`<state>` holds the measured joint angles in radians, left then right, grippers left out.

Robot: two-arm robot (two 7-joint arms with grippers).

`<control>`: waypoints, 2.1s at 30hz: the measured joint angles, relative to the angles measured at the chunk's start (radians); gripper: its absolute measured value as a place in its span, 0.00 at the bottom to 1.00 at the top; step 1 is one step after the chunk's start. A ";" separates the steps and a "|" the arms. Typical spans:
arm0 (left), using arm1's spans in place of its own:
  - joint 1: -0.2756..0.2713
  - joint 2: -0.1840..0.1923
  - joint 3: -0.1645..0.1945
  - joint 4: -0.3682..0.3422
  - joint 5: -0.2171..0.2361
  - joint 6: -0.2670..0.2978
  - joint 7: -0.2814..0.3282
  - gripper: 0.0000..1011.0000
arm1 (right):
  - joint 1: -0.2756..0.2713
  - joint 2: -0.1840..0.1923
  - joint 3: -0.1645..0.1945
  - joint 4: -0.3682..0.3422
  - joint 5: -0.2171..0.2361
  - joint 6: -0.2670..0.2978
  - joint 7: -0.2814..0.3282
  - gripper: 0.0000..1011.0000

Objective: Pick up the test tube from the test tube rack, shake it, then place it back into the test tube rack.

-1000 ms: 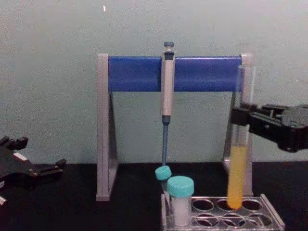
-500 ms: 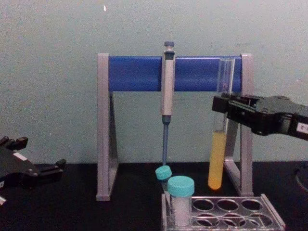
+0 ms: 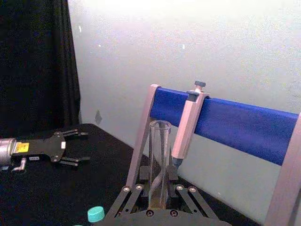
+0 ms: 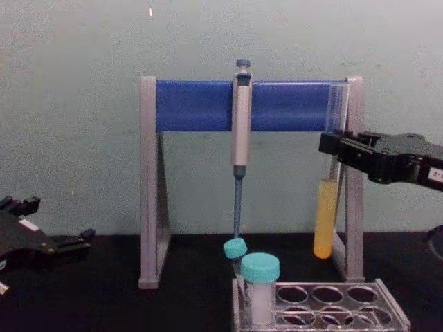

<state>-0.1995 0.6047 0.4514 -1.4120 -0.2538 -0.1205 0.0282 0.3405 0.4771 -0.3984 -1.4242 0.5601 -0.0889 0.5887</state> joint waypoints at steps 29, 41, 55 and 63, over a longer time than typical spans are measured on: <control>0.000 0.000 0.000 0.000 0.000 0.000 0.000 1.00 | -0.083 0.043 0.051 -0.092 -0.009 0.009 -0.049 0.23; 0.000 0.000 0.000 0.000 0.000 0.000 0.000 1.00 | -0.213 0.095 0.095 -0.227 -0.003 0.012 -0.071 0.23; 0.000 0.000 0.000 0.000 0.000 0.000 0.000 1.00 | -0.156 0.052 0.021 -0.202 -0.001 0.022 -0.015 0.23; 0.000 0.000 0.000 0.000 0.000 0.000 0.000 1.00 | -0.050 0.002 -0.017 -0.088 -0.013 0.019 0.003 0.23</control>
<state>-0.1995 0.6047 0.4514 -1.4119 -0.2539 -0.1205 0.0283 0.2909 0.4795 -0.4155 -1.5120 0.5471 -0.0698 0.5920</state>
